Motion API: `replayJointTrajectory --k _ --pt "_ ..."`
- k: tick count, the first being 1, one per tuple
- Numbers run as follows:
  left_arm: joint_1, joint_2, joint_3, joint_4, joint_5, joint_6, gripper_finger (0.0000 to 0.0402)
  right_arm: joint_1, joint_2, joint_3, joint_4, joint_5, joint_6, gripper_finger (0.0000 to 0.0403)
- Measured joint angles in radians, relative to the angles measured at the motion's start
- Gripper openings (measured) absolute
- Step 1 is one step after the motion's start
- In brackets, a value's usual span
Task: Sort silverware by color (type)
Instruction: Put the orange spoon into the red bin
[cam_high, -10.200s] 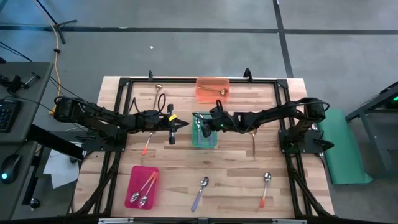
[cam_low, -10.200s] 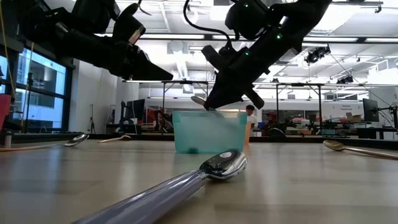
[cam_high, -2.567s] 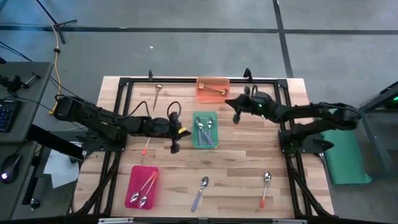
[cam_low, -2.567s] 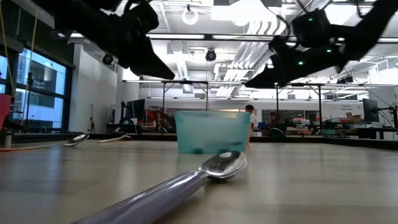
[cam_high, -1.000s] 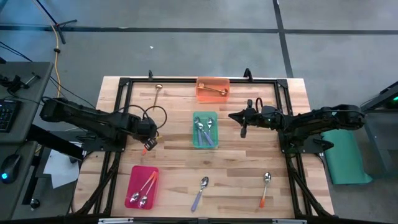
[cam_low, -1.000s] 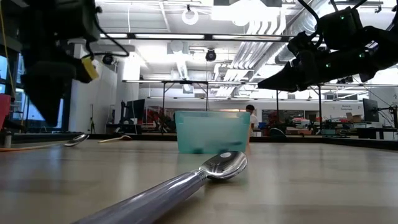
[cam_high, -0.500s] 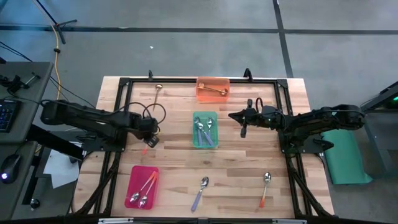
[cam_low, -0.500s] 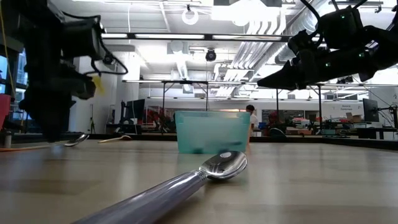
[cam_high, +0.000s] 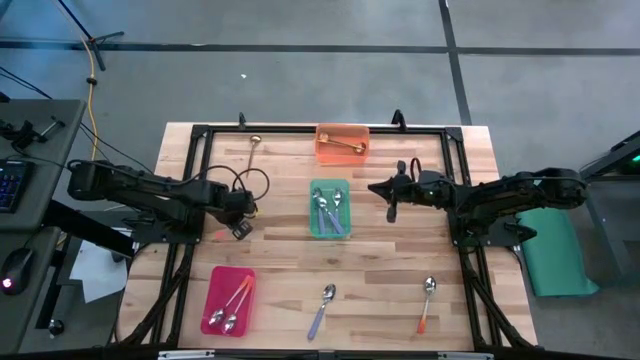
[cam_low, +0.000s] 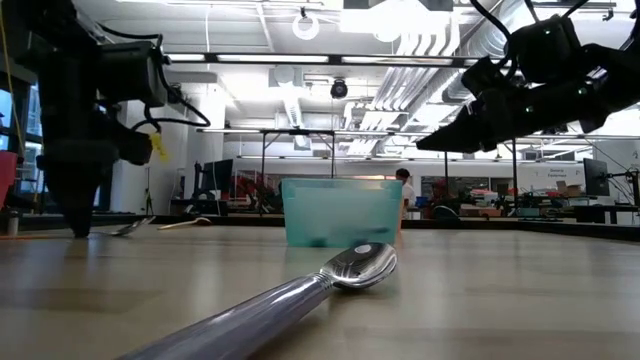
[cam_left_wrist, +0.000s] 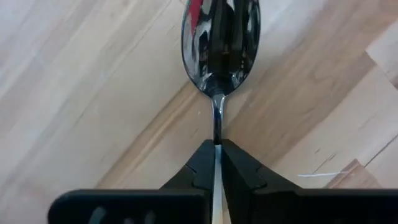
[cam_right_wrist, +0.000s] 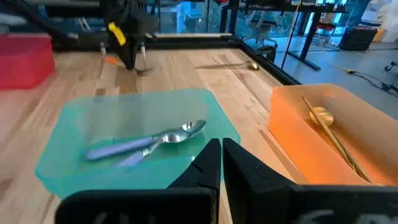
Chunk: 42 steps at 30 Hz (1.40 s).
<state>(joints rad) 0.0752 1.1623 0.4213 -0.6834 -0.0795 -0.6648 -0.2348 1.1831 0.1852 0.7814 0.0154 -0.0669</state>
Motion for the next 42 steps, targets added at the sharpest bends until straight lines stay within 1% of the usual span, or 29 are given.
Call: replayJointTrajectory --k 4,7,11,13,15,19,21,23,25,29,33,36,38,40,42 --pt "-0.003 -0.014 0.014 0.005 -0.005 0.077 0.0005 0.0 0.0 0.0 -0.033 0.0 -0.046 0.0" --pt "-0.033 -0.031 0.062 0.036 -0.04 0.077 0.0003 -0.002 0.0 0.0 -0.051 0.0 -0.055 0.0" --pt "-0.098 -0.035 0.148 -0.023 -0.061 0.035 0.0002 -0.002 0.0 0.0 -0.06 0.0 -0.044 0.0" --pt "-0.14 -0.037 0.207 -0.036 -0.066 -0.01 0.0002 -0.002 0.0 0.0 -0.061 0.0 -0.039 0.0" --pt "-0.193 -0.036 0.254 -0.09 -0.061 -0.07 0.0001 -0.002 0.0 0.0 -0.068 0.0 -0.038 0.0" --pt "-0.316 -0.037 0.353 -0.154 -0.052 -0.243 0.0001 -0.002 0.0 0.0 -0.072 0.0 -0.035 0.0" --pt "-0.384 -0.036 0.386 -0.198 -0.04 -0.358 0.0001 -0.002 0.0 0.0 -0.076 0.002 -0.035 0.0" --pt "-0.462 -0.036 0.411 -0.188 -0.038 -0.489 0.0001 -0.002 0.0 0.0 -0.084 0.018 -0.034 0.0" --pt "-0.545 -0.036 0.429 -0.186 -0.04 -0.61 0.0001 -0.002 0.0 0.0 -0.099 0.038 -0.034 0.0" --pt "-0.73 -0.006 0.45 -0.186 -0.076 -0.857 0.0001 -0.002 0.0 0.0 -0.124 0.048 -0.015 0.0" --pt "-0.897 0.067 0.452 -0.176 -0.103 -1.096 0.0001 -0.002 0.002 0.0 -0.139 0.048 -0.009 0.0" --pt "-0.983 0.144 0.452 -0.175 -0.112 -1.216 0.0 -0.002 0.003 0.0 -0.144 0.048 -0.011 0.0" --pt "-1.019 0.198 0.452 -0.176 -0.112 -1.275 0.0 -0.002 0.003 0.0 -0.144 0.048 -0.017 0.0" --pt "-1.042 0.246 0.452 -0.165 -0.114 -1.316 0.0 -0.002 0.003 0.0 -0.145 0.051 -0.018 0.0" --pt "-1.055 0.283 0.452 -0.13 -0.115 -1.327 0.0 -0.002 0.003 0.0 -0.146 0.051 -0.018 0.0"
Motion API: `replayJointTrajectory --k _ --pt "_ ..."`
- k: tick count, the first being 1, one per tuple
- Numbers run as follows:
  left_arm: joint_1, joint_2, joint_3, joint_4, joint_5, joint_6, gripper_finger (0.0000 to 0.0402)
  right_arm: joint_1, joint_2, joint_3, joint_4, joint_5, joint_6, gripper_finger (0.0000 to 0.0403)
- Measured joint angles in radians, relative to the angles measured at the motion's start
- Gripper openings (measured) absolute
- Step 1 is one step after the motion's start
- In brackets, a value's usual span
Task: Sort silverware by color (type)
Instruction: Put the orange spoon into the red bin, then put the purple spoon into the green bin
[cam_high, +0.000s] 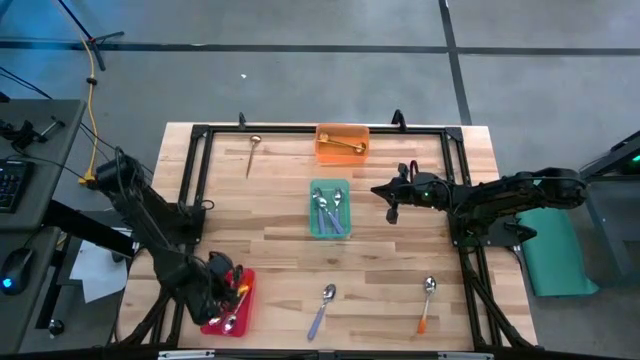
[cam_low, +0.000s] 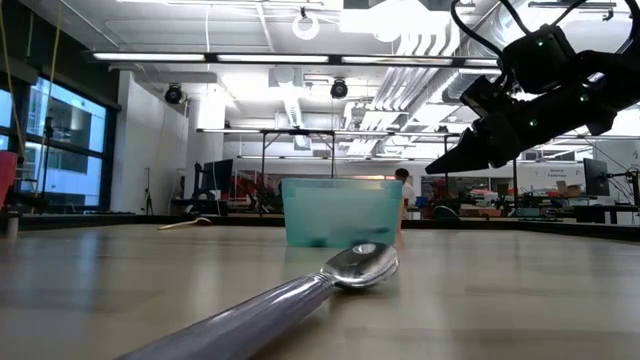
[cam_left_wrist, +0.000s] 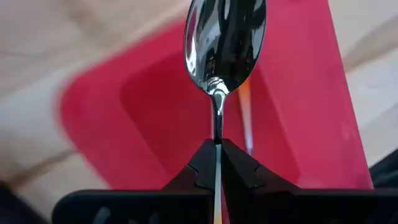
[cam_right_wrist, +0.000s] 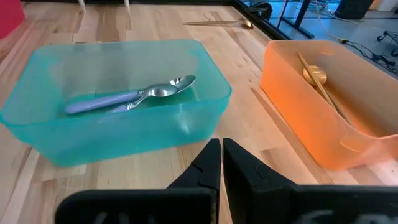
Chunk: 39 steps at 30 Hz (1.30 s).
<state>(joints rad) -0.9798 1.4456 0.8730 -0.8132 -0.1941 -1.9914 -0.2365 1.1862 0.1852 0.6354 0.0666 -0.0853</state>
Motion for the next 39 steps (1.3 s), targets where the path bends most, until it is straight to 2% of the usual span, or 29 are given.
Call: replayJointTrajectory --k 5,12,22,30,32,35,39 --pt "-0.004 0.075 0.0 0.084 -0.004 0.013 0.0 0.0 0.0 0.0 -0.004 0.0 0.0 0.0" --pt "-0.001 0.12 0.0 0.094 -0.004 0.105 0.0005 0.0 0.0 0.0 -0.004 0.0 -0.001 0.0" --pt "0.038 0.046 0.0 0.078 -0.004 0.301 0.0067 0.001 0.0 0.0 -0.012 -0.001 -0.01 0.0" --pt "0.096 -0.033 0.015 0.097 -0.084 0.497 0.0067 0.02 0.0 0.0 -0.021 -0.004 0.02 0.0" --pt "0.127 -0.033 0.027 0.155 -0.097 0.599 0.0064 0.045 0.0 0.0 -0.025 -0.004 0.029 0.0" --pt "0.186 -0.023 0.032 0.327 -0.134 0.771 0.006 0.096 0.0 0.0 -0.027 0.003 0.029 0.0" --pt "0.276 0.009 0.033 0.538 -0.121 0.993 0.006 0.176 0.0 0.0 -0.027 0.109 0.044 0.0"
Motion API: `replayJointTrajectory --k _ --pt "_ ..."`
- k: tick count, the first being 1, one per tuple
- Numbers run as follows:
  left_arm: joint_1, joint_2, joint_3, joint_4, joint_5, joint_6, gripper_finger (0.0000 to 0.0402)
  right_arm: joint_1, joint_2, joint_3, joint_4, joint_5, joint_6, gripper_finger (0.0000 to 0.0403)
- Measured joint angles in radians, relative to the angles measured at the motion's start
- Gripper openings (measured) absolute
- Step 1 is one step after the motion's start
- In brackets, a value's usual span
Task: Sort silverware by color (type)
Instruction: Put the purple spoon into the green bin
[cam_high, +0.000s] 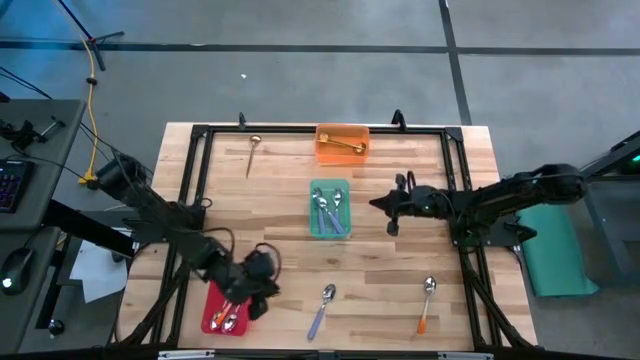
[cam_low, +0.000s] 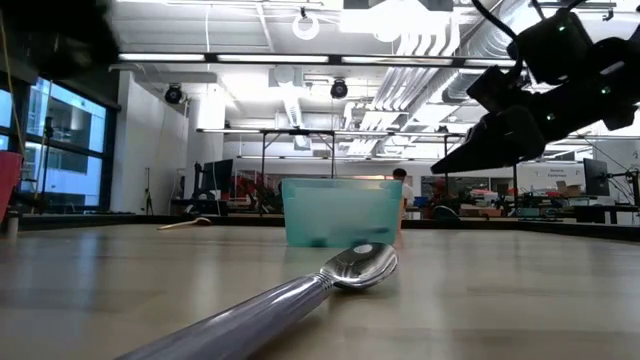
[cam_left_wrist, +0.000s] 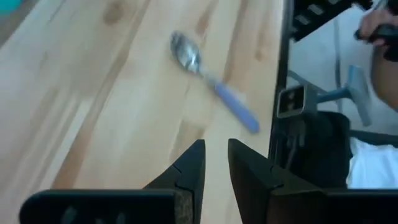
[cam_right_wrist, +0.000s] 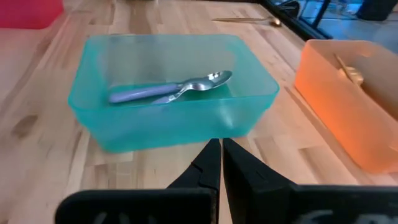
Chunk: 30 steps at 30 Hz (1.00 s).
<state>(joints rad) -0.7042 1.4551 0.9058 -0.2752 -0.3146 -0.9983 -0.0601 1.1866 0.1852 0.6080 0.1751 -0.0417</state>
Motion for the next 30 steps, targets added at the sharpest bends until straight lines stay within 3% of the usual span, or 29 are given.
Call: replayJointTrajectory --k 6,14,24,30 --pt "0.122 0.069 0.0 0.097 0.058 0.126 0.006 0.076 0.0 0.0 -0.001 0.107 0.016 0.0" --pt "0.184 0.196 0.032 0.205 0.156 0.17 0.0073 0.088 0.0 0.0 -0.001 0.114 0.016 0.0" --pt "0.173 0.457 0.378 -0.015 0.157 0.241 0.0145 0.088 0.0 0.0 0.001 0.114 -0.011 0.0" --pt "0.202 0.558 0.542 -0.178 0.235 0.047 0.0157 0.087 0.0 0.0 0.001 0.114 -0.045 0.0"
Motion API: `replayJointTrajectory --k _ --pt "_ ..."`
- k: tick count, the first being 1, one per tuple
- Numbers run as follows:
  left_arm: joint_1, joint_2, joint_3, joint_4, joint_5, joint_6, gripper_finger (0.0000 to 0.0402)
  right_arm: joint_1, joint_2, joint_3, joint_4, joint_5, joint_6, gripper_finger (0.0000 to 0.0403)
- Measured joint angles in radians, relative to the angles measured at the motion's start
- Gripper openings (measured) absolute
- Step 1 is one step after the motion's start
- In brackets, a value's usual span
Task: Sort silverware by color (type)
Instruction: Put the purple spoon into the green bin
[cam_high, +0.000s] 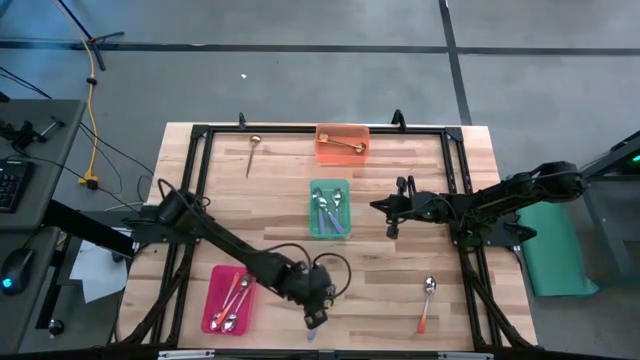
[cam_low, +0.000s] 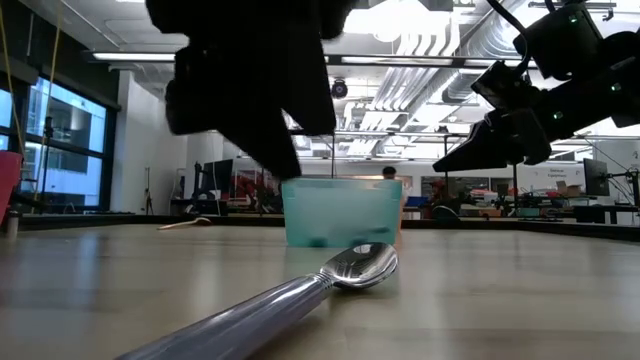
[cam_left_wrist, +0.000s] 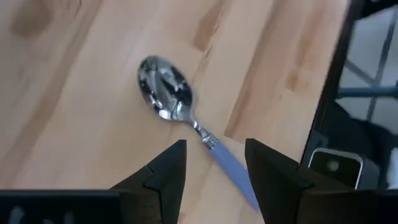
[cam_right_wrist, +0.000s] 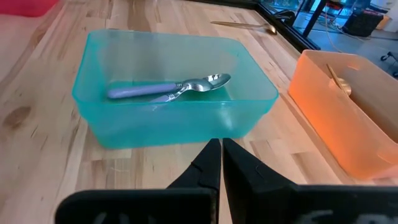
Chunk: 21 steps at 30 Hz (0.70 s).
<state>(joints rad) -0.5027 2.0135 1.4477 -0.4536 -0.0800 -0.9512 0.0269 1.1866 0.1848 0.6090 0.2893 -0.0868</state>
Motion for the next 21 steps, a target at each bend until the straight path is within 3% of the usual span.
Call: replayJointTrajectory --k 5,10,21 --pt "0.035 0.065 0.049 -0.044 0.099 -0.124 0.0157 0.0 0.0 0.0 0.0 0.0 -0.011 0.0" --pt "0.068 0.111 0.056 -0.07 0.175 -0.114 0.0157 0.0 0.0 0.0 0.0 0.0 -0.024 0.0" --pt "0.071 0.134 0.086 -0.118 0.159 -0.023 0.0157 -0.001 0.0 0.0 0.0 0.0 -0.019 0.0"
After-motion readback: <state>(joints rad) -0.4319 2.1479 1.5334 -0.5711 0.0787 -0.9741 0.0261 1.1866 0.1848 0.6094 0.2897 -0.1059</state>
